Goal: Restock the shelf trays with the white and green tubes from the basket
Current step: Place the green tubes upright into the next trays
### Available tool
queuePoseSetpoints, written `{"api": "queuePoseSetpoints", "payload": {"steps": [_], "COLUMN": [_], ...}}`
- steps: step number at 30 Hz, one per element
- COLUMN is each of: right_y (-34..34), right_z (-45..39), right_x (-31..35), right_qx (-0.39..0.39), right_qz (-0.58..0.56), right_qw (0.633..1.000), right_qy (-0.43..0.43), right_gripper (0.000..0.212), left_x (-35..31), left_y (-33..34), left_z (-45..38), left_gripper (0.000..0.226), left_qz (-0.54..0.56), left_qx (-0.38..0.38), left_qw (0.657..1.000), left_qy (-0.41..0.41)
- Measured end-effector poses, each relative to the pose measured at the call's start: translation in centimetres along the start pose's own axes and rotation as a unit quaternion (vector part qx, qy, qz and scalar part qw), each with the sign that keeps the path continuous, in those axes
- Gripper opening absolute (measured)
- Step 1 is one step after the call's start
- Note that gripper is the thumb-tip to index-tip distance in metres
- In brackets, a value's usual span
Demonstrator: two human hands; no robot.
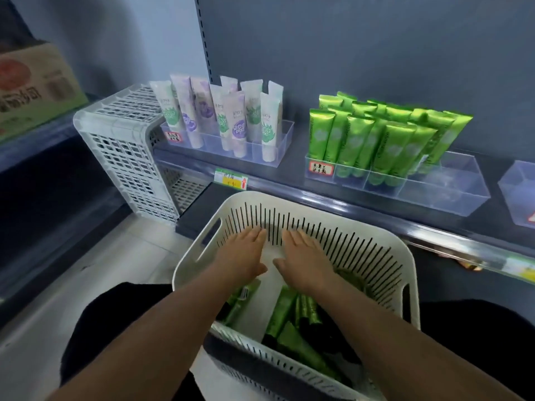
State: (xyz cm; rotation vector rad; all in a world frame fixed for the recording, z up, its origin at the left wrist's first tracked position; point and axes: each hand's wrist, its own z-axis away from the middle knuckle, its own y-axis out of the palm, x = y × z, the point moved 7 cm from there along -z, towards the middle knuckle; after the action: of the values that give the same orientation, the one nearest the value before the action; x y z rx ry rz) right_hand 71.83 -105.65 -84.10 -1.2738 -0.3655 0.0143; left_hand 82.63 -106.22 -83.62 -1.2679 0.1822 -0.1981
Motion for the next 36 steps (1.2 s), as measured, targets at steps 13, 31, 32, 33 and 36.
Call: {"api": "queuePoseSetpoints", "payload": {"steps": [13,31,32,33,36], "right_y": [9.7,15.0,14.7,14.2,13.2], "right_z": [-4.1,-5.1,-5.2,-5.2,-5.1], "right_x": [0.8,3.4,3.3,3.1,2.3], "right_qx": [0.145,0.170,0.162,0.155,0.150], "right_qz": [0.002,-0.082,-0.077,-0.067,-0.067], "right_qw": [0.989,0.982,0.984,0.985,0.984], "right_qy": [-0.027,0.002,0.011,0.020,0.064], "right_gripper": [0.074,0.065,0.060,0.055,0.046], "left_x": [3.7,3.5,3.5,3.5,3.5], "left_y": [8.1,9.6,9.5,9.4,8.6], "left_z": [-4.0,-6.5,-6.4,-6.2,-5.6], "left_gripper": [0.091,0.080,0.082,0.086,0.093], "left_qz": [-0.118,-0.234,-0.235,-0.236,-0.225], "left_qx": [0.195,0.230,0.228,0.224,0.216], "left_qw": [0.973,0.940,0.941,0.942,0.947], "left_qy": [0.032,0.090,0.087,0.083,0.073]}}
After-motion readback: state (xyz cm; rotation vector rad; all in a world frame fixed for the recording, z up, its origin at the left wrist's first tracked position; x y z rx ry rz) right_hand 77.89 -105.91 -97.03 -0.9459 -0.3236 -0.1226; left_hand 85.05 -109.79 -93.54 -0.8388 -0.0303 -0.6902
